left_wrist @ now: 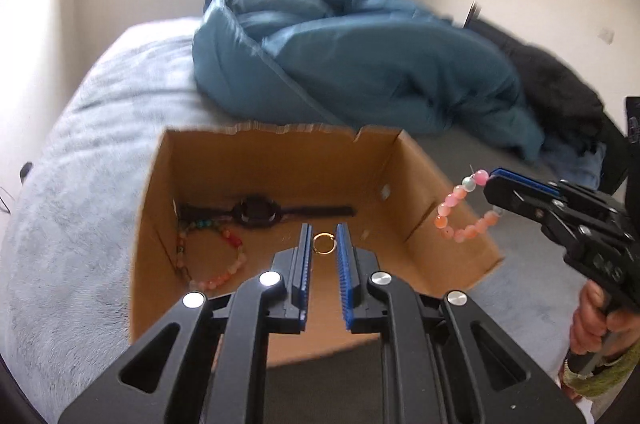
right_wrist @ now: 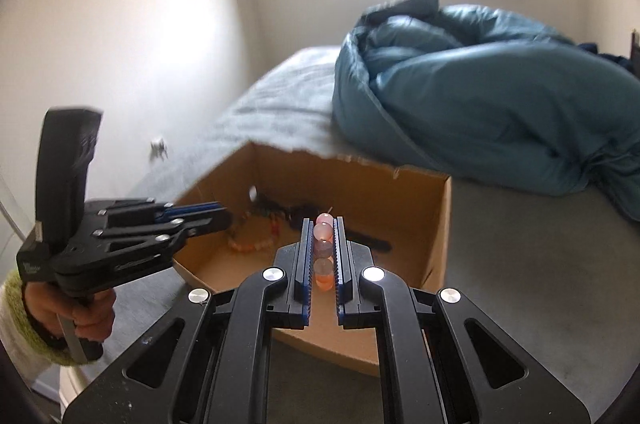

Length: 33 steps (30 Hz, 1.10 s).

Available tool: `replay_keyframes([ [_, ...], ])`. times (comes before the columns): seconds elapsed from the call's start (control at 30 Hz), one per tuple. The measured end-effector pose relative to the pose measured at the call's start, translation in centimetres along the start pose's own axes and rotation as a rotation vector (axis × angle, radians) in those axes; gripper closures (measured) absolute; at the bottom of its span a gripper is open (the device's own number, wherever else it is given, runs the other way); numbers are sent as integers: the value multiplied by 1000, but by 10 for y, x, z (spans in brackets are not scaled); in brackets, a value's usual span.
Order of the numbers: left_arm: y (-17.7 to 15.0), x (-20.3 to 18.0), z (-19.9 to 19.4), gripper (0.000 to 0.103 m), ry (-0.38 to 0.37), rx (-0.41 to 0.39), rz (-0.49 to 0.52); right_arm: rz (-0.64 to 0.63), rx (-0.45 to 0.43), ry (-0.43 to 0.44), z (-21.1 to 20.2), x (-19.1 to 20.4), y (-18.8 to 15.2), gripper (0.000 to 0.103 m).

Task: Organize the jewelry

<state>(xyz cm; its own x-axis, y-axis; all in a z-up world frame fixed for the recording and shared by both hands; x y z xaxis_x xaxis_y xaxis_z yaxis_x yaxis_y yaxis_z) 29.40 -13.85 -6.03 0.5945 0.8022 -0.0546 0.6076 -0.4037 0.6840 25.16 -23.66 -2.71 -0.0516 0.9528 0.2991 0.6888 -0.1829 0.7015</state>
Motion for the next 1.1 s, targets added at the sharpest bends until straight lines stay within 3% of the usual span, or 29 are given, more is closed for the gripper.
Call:
replay_keyframes([
  [0.13, -10, 8, 33, 91, -12, 84, -20, 13, 66, 0, 28, -3, -11, 95],
  [0.33, -15, 11, 50, 87, -29, 125, -41, 61, 142, 5, 46, -19, -25, 92],
  [0.47, -17, 14, 50, 77, -26, 111, -54, 102, 146, 5, 46, -32, -27, 89],
  [0.8, -12, 14, 25, 72, -5, 43, -60, 175, 84, 5, 13, -47, -21, 83],
  [0.9, -11, 16, 10, 72, 14, 14, -68, 186, 66, -7, 3, -50, -20, 76],
  [1.0, -10, 26, -12, 71, 59, -28, -87, 194, 41, -28, -7, -53, -20, 66],
  [1.1, -15, 48, -34, 64, 162, -51, -118, 210, 47, -78, -6, -63, -24, 64],
])
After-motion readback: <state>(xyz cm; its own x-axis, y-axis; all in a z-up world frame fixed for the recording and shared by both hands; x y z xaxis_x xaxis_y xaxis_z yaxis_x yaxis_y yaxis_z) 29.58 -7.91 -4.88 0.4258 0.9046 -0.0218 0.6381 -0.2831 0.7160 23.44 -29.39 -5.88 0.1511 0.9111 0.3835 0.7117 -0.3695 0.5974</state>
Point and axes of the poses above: each gripper's, at about its wrist camera, not at the fingertips, and z roughly the way its jaws point, x to its left, y to its top, the point moved 8 cm from there along z, roughly the way its jaws point, and after that the axes turned 12 degrees about z, right-handed, at the moved point
